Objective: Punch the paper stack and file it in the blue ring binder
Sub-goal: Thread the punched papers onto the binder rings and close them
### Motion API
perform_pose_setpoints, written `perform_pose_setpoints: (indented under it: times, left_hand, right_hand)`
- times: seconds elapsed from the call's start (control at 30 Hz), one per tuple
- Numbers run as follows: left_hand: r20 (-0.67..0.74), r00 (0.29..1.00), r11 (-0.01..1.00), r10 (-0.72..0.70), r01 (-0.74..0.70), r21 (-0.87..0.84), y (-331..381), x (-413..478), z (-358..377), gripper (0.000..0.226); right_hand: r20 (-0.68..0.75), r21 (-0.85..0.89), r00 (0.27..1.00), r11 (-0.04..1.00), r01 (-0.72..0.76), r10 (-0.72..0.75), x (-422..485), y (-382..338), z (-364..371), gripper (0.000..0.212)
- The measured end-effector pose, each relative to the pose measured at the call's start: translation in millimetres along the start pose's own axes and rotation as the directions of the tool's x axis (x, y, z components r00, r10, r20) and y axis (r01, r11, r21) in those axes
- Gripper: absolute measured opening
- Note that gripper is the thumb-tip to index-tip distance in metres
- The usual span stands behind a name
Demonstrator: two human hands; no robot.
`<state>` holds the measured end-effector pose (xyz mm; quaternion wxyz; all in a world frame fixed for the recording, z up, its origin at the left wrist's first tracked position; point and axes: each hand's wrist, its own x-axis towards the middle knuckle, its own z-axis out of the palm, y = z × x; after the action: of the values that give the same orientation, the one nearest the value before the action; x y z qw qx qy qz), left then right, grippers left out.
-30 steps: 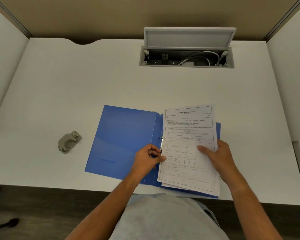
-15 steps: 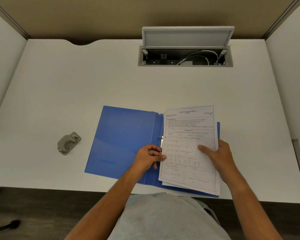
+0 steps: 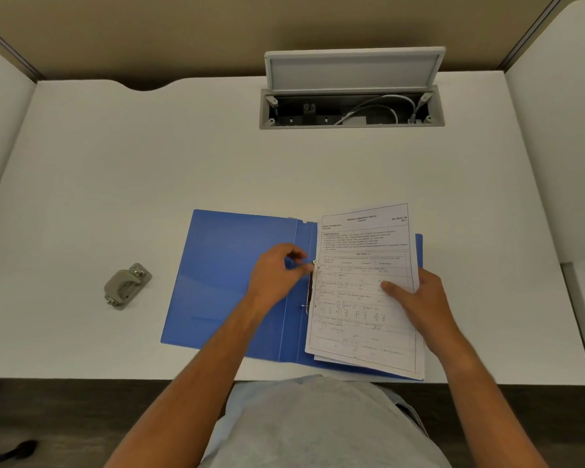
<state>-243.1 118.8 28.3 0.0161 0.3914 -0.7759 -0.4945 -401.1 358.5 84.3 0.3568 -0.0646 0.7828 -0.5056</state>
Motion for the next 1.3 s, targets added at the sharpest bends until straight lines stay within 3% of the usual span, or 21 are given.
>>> perform_pose_setpoints:
  times: [0.2, 0.33, 0.57, 0.67, 0.83, 0.93, 1.1, 1.3]
  left_hand:
    - [0.16, 0.987, 0.999, 0.033, -0.038, 0.027, 2.7, 21.4, 5.3, 0.015]
    - [0.151, 0.984, 0.989, 0.093, -0.108, 0.096, -0.4, 18.1, 12.9, 0.007]
    - [0.066, 0.955, 0.909, 0.289, -0.296, 0.294, -6.4, -1.8, 13.7, 0.021]
    - [0.02, 0.958, 0.921, 0.286, -0.281, 0.271, -13.7, -19.5, 9.1, 0.019]
    - [0.182, 0.957, 0.929, 0.226, -0.268, 0.255, -31.5, -50.0, 10.8, 0.025]
    - [0.168, 0.958, 0.926, 0.232, -0.27, 0.263, -38.2, -58.2, 17.6, 0.031]
    - [0.122, 0.979, 0.962, 0.163, -0.185, 0.199, -32.5, -59.0, 24.4, 0.026]
    - [0.159, 0.98, 0.991, -0.12, 0.129, -0.043, -26.7, -51.3, 30.7, 0.016]
  right_hand:
    - [-0.024, -0.058, 1.0, 0.998, 0.01, -0.011, 2.6, 3.5, -2.0, 0.049]
    - [-0.03, -0.093, 0.999, 0.995, 0.021, -0.024, 3.3, 3.9, -4.7, 0.047]
    - [-0.032, -0.124, 0.999, 0.992, 0.008, -0.012, 9.1, 11.1, -10.1, 0.05]
    - [-0.038, -0.117, 0.999, 0.993, -0.012, 0.008, 11.4, 16.0, -12.8, 0.05]
    - [-0.038, -0.043, 0.999, 0.999, -0.028, 0.026, 10.7, 23.0, -17.7, 0.043]
    - [-0.057, -0.017, 0.997, 0.998, -0.056, 0.055, 11.0, 31.1, -18.4, 0.045]
    - [-0.081, 0.063, 0.993, 0.995, -0.078, 0.083, 5.1, 34.9, -17.1, 0.044]
    - [-0.06, 0.196, 0.994, 0.977, -0.08, 0.094, -0.7, 28.4, -10.0, 0.038]
